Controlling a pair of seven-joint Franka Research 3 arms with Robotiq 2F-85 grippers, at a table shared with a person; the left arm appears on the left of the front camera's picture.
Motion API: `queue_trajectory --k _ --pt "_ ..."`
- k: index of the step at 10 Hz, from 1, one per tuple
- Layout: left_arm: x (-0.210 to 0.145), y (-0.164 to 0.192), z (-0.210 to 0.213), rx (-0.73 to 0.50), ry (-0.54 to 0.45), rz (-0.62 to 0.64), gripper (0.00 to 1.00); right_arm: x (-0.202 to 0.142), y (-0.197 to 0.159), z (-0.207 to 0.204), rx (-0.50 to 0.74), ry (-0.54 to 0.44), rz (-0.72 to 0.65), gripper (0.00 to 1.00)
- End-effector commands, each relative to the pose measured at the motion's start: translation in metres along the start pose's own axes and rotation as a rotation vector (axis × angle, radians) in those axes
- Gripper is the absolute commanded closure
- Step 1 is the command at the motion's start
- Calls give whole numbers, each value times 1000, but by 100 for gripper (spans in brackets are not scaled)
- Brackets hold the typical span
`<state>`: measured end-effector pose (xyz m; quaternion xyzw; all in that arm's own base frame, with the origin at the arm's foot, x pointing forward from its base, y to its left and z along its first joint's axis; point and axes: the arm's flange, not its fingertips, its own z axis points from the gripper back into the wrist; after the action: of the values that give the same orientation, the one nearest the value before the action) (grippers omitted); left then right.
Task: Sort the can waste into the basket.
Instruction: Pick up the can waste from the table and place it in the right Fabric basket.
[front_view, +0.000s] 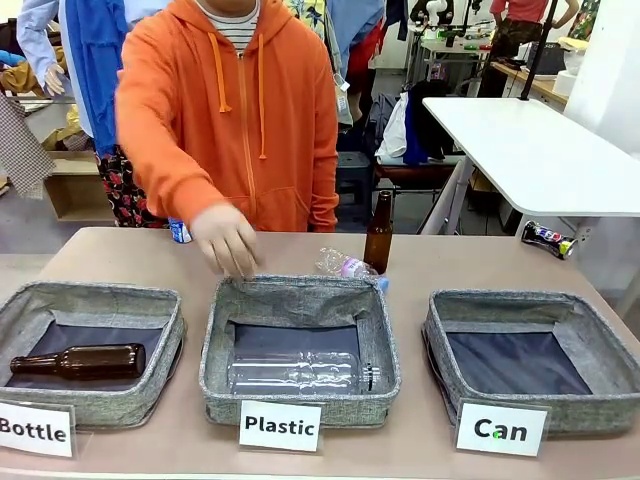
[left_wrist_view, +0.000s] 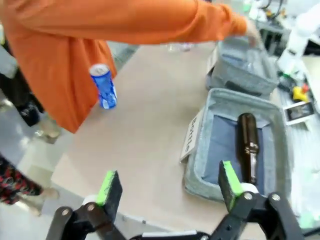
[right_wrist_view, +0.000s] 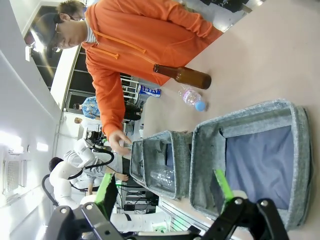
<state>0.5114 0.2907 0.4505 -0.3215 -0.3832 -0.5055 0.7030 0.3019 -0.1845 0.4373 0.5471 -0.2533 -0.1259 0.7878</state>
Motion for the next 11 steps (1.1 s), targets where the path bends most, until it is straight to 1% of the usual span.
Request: queue_trajectory --k 1,2,4,5,6,7,8,9,10,11 --pt "0 5 -3 -19 84 76 0 3 1 0 17 -11 16 0" --pt "-11 4 9 -9 59 98 0 3 1 0 17 -11 16 0" --pt "-36 -18 32 63 8 117 0 3 1 0 17 -11 16 0" --pt "-43 -27 31 75 -6 90 0 3 1 0 17 -11 16 0" --pt "-42 -26 19 81 14 74 0 3 1 0 17 -11 16 0" --pt "-35 -21 -3 90 29 46 0 3 1 0 17 -11 16 0" --pt "-30 -14 -28 120 48 25 0 3 1 0 17 -11 16 0" --pt "-22 -4 -55 166 92 28 0 3 1 0 17 -11 16 0" --pt "-13 7 -82 156 149 14 0 3 1 0 17 -11 16 0" --pt "-3 19 -116 116 206 -13 0 3 1 0 17 -11 16 0"
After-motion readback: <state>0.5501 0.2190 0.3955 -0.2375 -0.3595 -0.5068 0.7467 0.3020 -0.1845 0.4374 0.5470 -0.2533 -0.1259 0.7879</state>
